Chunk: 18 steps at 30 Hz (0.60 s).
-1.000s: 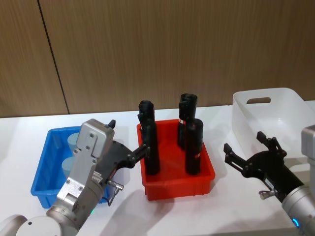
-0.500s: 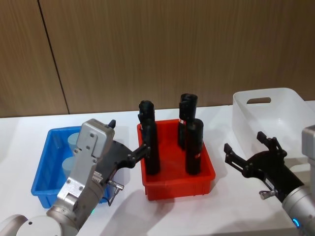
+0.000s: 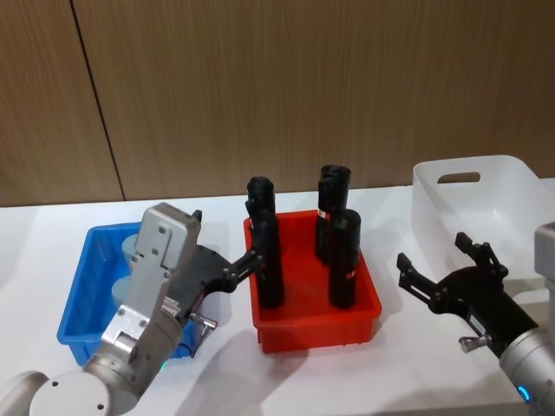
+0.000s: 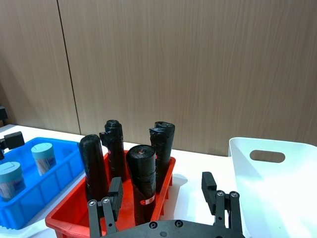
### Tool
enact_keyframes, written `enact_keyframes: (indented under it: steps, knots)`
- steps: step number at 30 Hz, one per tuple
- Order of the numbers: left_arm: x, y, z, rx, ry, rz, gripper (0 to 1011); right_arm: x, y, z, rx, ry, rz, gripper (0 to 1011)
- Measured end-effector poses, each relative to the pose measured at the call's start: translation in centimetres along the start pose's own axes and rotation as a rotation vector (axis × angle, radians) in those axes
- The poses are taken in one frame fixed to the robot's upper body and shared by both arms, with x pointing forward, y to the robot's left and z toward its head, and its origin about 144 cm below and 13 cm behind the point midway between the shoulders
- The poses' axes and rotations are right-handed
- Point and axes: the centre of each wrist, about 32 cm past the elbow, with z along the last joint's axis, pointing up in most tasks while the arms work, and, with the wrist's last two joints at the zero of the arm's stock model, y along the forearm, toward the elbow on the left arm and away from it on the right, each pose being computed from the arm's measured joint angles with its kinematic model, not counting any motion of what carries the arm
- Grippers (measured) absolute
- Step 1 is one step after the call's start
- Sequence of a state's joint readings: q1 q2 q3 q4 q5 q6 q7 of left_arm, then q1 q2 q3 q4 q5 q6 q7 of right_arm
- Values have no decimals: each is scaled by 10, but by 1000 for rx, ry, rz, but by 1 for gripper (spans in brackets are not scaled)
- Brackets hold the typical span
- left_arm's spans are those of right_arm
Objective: Pick the cotton swabs from the blue box and place them into the white box.
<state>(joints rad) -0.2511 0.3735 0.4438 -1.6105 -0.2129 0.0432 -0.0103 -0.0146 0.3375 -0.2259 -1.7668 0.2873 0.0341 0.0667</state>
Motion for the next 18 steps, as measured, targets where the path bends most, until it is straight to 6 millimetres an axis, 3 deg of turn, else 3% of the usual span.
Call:
enact_keyframes:
  steps: [18]
  knots:
    - [18,-8,-6,117,76,87,1004,0,0,0,0,0,0,1002]
